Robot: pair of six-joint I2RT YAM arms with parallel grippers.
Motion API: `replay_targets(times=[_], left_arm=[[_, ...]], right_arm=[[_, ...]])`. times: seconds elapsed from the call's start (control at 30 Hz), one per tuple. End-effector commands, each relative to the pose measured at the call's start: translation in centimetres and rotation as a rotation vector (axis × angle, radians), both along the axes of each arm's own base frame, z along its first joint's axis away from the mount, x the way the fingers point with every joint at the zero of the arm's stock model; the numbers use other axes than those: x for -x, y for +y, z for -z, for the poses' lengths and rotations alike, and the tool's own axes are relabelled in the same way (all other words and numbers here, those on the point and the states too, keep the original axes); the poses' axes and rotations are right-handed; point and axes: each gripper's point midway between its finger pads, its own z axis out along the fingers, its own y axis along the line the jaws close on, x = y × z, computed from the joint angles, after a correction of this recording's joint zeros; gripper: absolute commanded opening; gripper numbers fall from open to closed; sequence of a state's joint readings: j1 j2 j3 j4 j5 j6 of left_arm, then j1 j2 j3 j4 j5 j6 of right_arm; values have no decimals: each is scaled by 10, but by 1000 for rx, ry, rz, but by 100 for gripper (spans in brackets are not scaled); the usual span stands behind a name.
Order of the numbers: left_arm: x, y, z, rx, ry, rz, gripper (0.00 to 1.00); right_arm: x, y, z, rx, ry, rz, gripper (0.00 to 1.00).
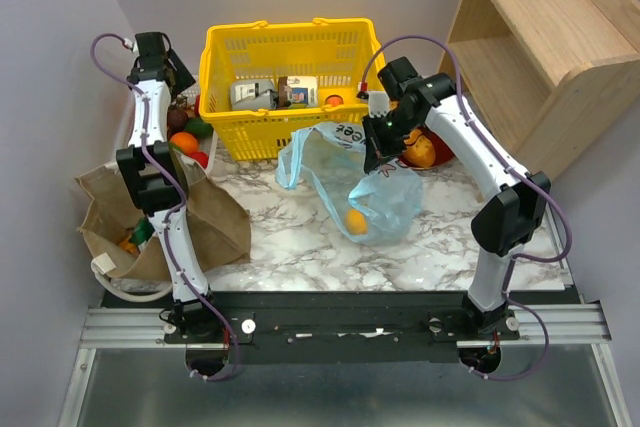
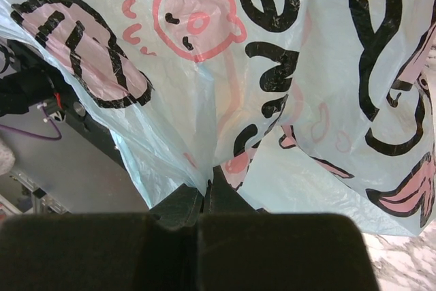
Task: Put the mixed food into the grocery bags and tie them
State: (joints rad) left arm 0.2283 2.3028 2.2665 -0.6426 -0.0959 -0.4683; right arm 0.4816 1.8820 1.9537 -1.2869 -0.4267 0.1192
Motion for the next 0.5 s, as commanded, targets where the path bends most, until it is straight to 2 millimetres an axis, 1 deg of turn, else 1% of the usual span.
replay_targets(times=[0.0, 0.07, 0.1, 0.2, 0.23, 0.27, 0.37, 0.4, 0.43, 0.47], left_arm=[[4, -3, 31, 53, 64, 4, 81], [2, -5, 37, 59, 69, 11, 81], [1, -6, 43, 62, 76, 16, 79], [0, -5, 50, 67, 86, 16, 77], [-1, -5, 55, 72, 94, 16, 73], [0, -6, 58, 76, 101, 19, 72], [0, -9, 67, 90, 114, 30, 61], [0, -9, 69, 92, 115, 31, 56], [-1, -9, 63, 87, 101, 34, 43], [-2, -9, 64, 84, 90, 37, 37]], right_arm=[[-4, -7, 2, 31, 13, 20, 1], [-4, -7, 2, 28, 16, 19, 1], [-4, -7, 2, 29, 16, 21, 1], [-4, -7, 2, 27, 19, 20, 1], [-4, -7, 2, 25, 16, 19, 1], [-4, -7, 3, 28, 22, 19, 1], [-3, -8, 3, 28, 21, 20, 1], [-3, -7, 3, 28, 21, 18, 1], [-2, -8, 3, 29, 24, 18, 1], [-2, -8, 3, 29, 23, 17, 1]])
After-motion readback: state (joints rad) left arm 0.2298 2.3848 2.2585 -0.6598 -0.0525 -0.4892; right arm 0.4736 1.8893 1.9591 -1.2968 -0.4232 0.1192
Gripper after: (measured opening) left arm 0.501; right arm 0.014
